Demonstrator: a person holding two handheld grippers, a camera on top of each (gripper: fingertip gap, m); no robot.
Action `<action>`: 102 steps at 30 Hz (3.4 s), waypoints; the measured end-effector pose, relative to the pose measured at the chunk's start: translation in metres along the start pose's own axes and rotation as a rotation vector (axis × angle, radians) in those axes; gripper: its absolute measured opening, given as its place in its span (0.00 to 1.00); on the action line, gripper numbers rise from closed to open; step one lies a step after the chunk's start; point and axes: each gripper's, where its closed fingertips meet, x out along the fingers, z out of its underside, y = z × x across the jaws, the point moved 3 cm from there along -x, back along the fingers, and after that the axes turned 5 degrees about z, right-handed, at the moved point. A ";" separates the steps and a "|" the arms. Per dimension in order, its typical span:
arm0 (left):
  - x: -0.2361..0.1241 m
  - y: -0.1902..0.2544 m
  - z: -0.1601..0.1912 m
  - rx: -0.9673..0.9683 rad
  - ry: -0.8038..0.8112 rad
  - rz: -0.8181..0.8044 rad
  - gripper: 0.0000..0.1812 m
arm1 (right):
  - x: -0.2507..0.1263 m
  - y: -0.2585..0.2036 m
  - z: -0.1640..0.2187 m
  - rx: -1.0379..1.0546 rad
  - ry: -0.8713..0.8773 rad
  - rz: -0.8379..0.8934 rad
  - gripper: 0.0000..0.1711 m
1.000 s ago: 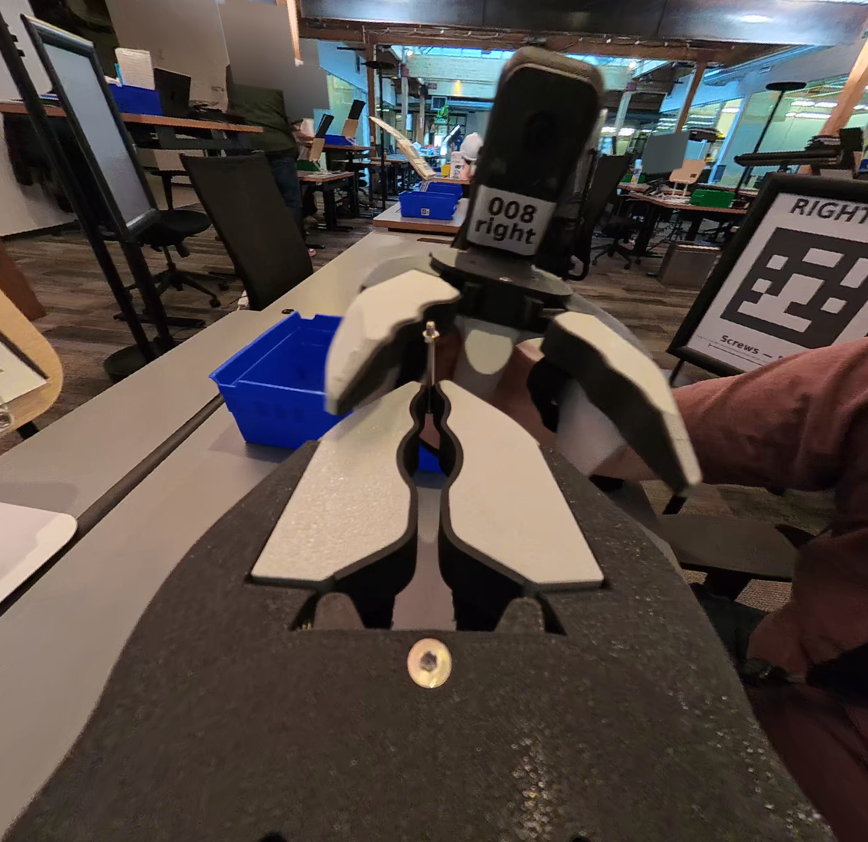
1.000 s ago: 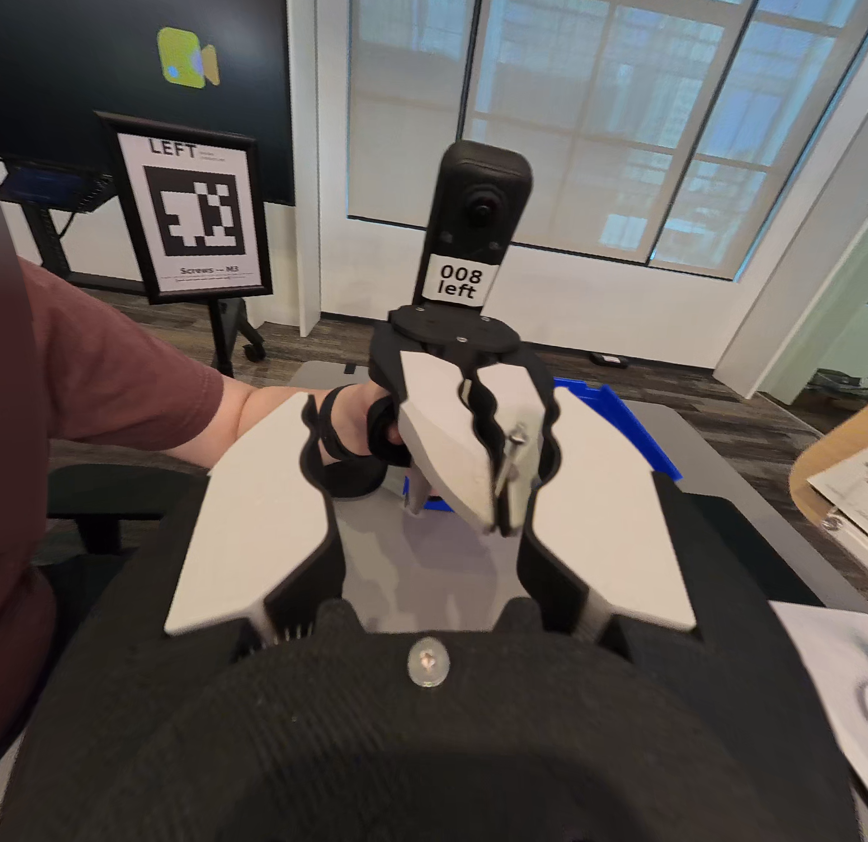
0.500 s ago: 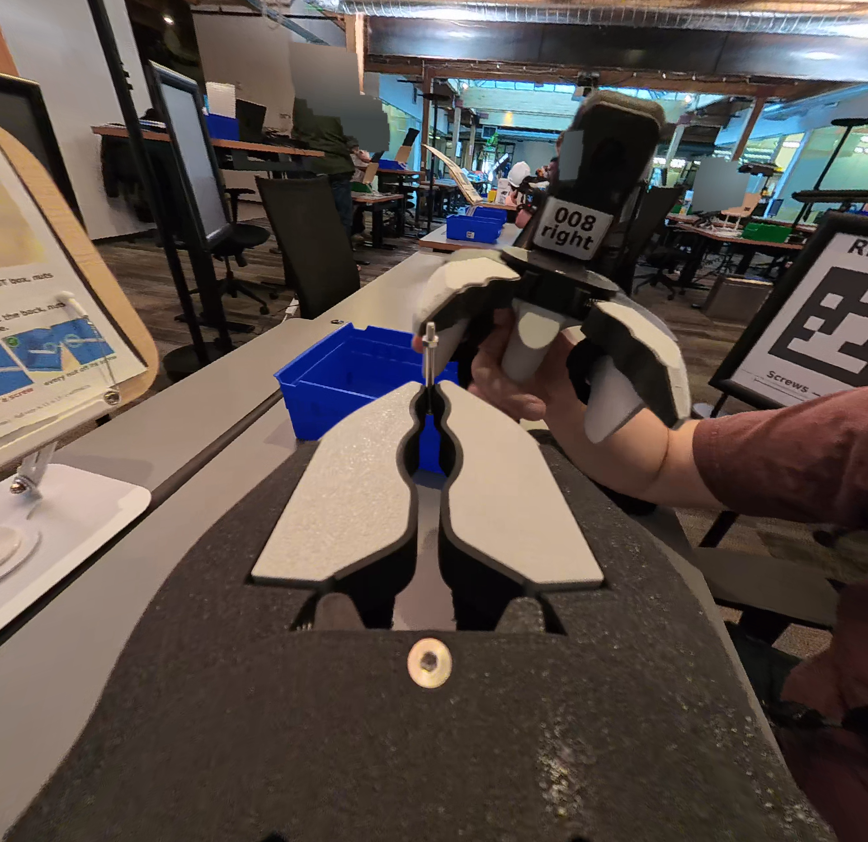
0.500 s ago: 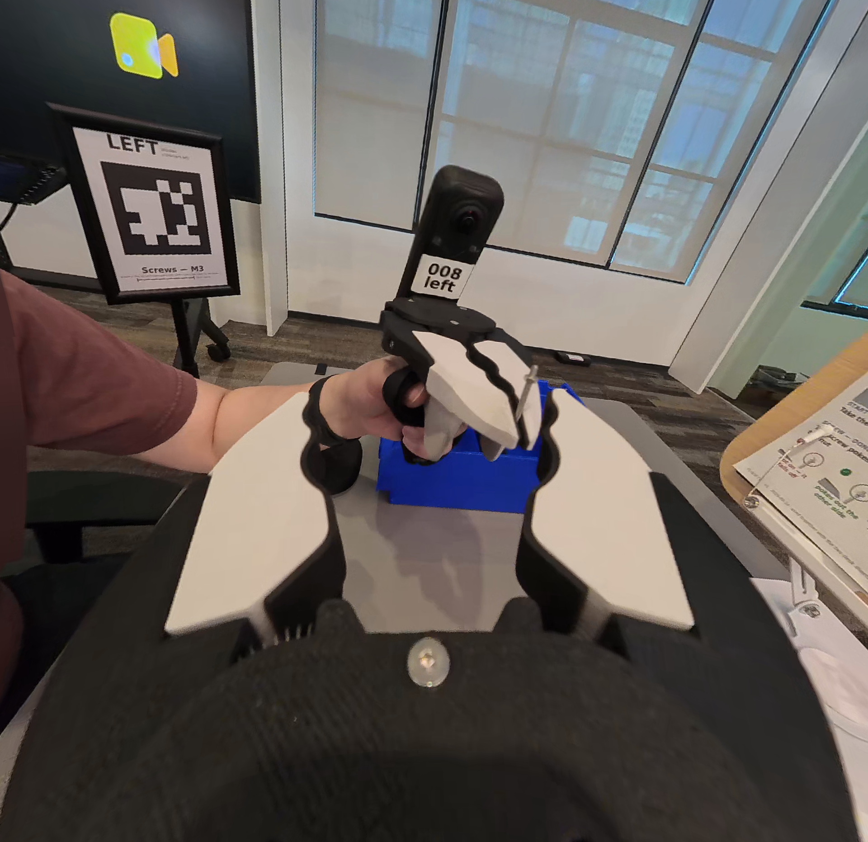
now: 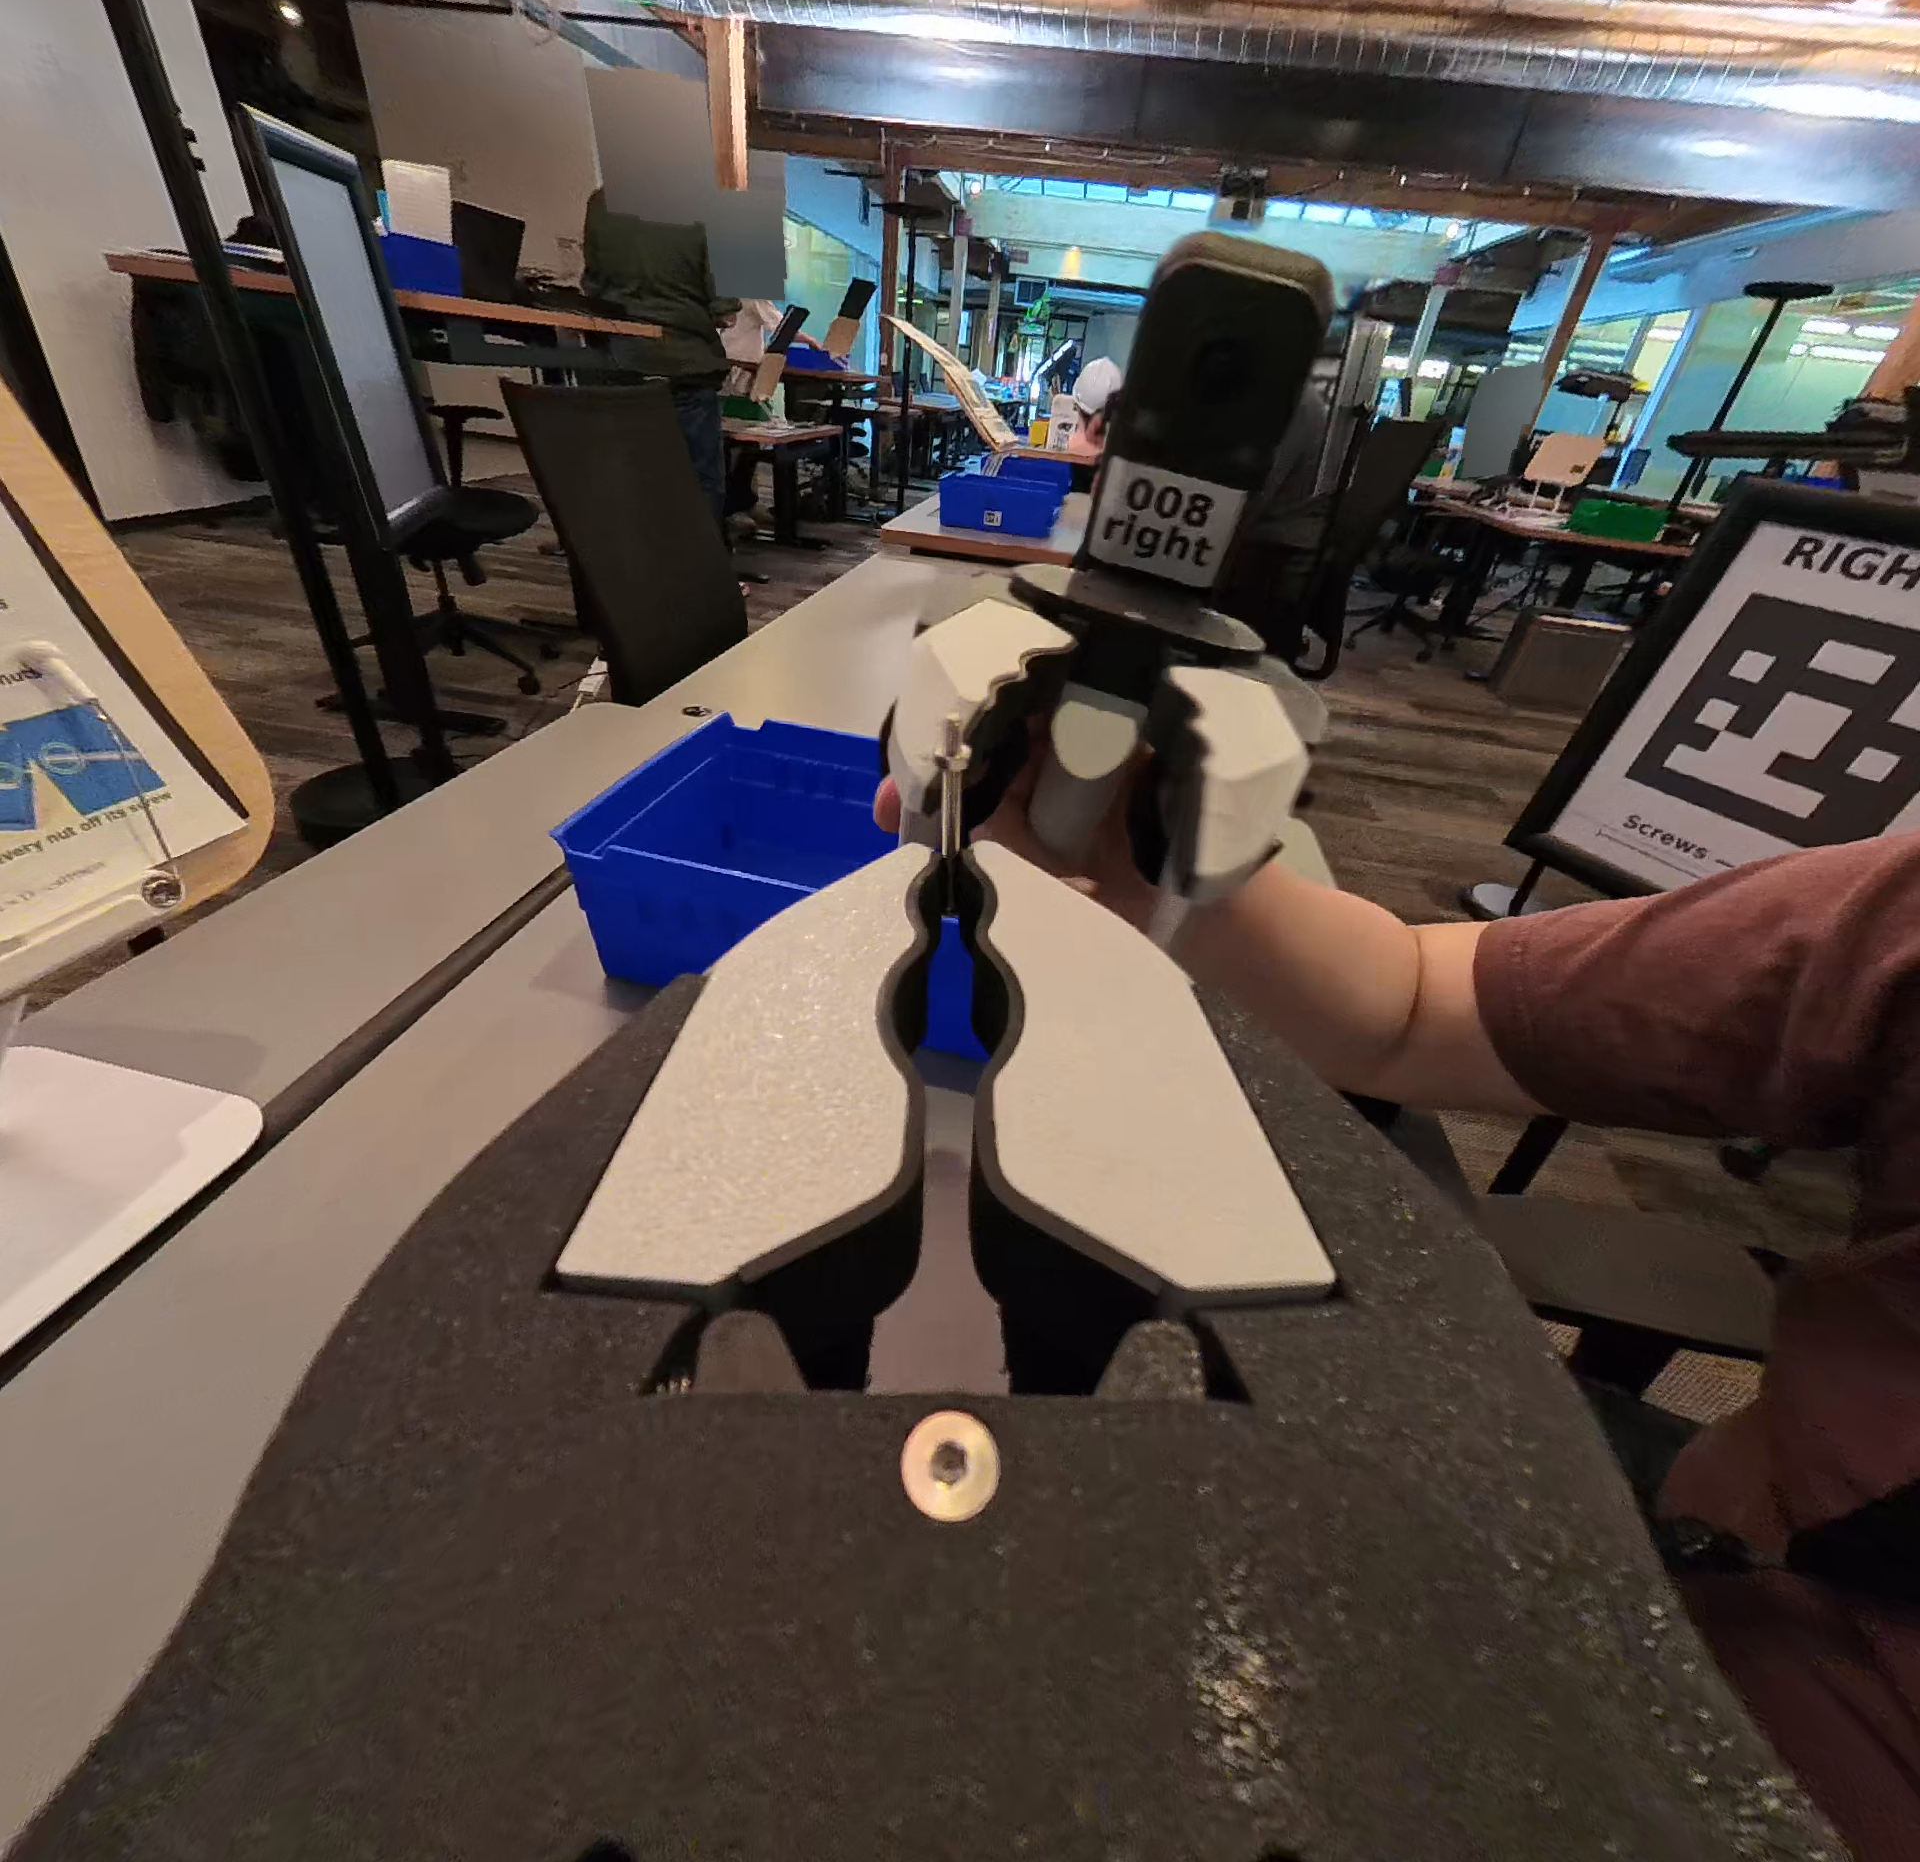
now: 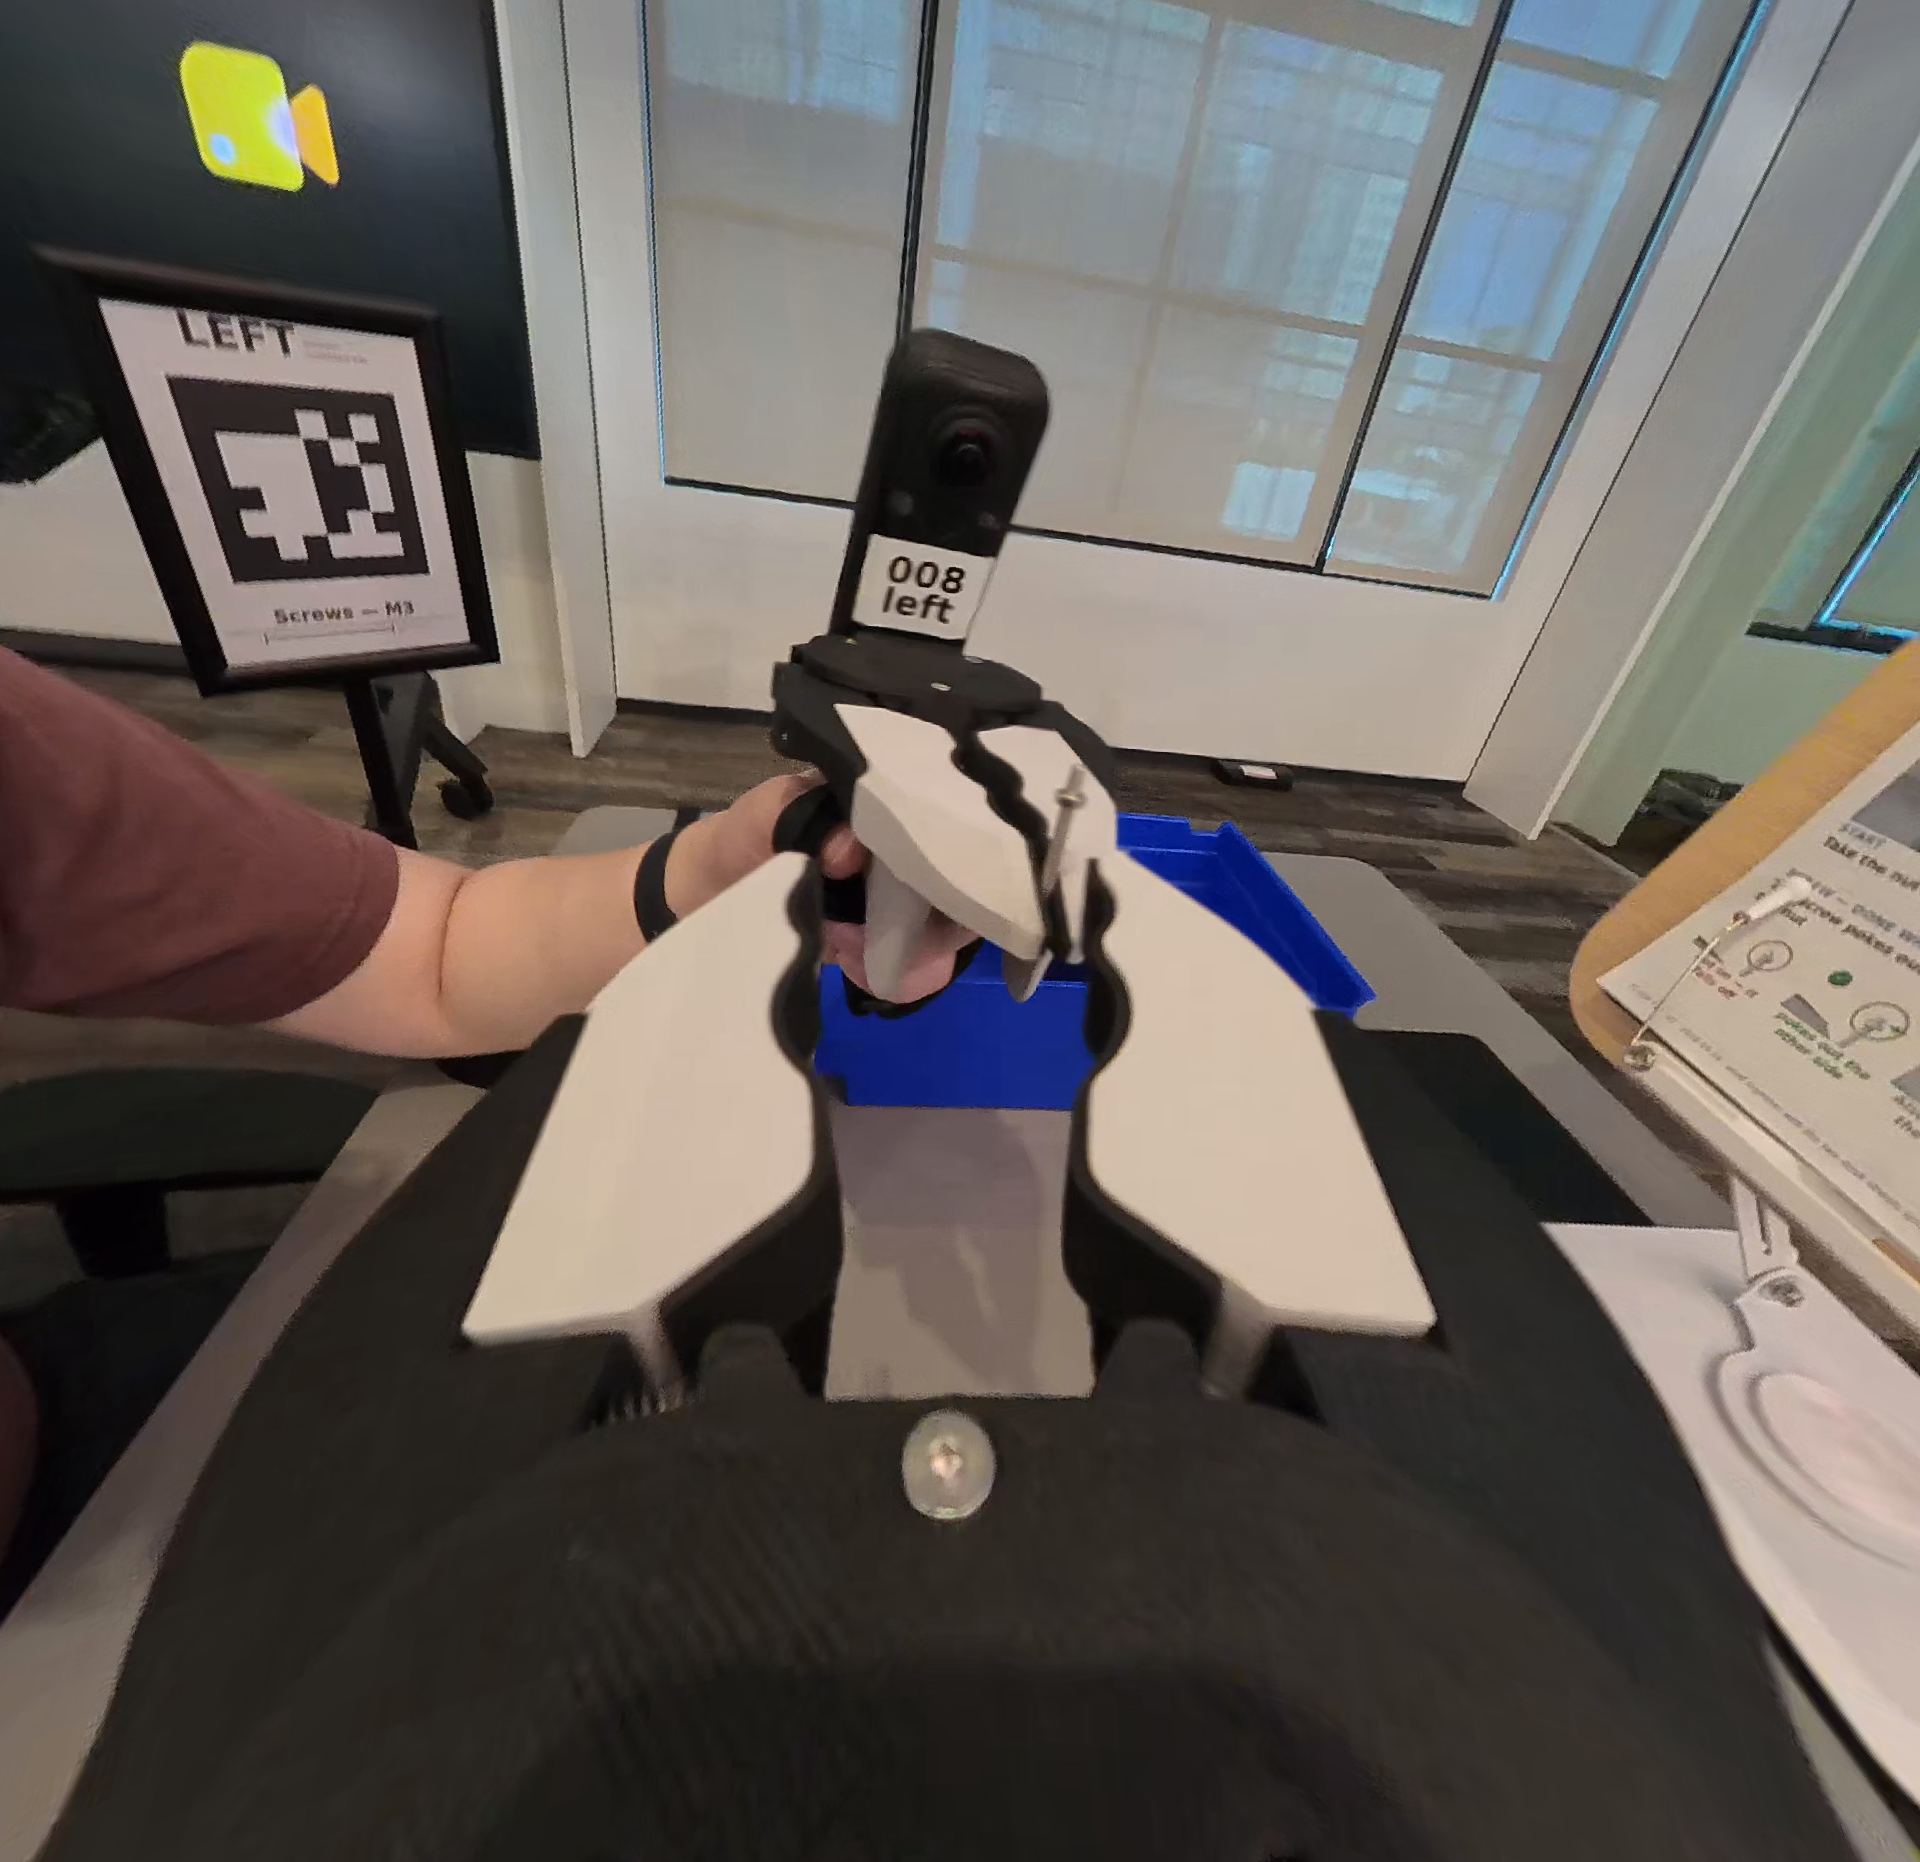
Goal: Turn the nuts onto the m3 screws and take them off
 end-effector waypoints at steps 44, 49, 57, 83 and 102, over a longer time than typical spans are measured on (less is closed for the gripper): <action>0.008 0.008 0.015 -0.001 -0.173 -0.007 0.20 | -0.248 0.136 0.080 0.480 -0.769 0.782 0.02; 0.007 0.008 0.018 -0.006 -0.215 -0.015 0.20 | -0.298 0.146 0.166 0.689 -1.259 0.970 0.02; 0.000 -0.027 0.033 0.011 -0.326 -0.285 0.20 | -0.319 0.152 0.230 0.773 -1.537 1.000 0.02; -0.071 -0.110 0.047 0.072 -0.449 -1.011 0.29 | -0.201 0.155 0.060 0.046 -0.928 1.155 0.33; -0.084 -0.115 0.041 0.087 -0.449 -1.060 0.30 | -0.009 0.087 0.107 -0.369 -0.810 0.855 0.36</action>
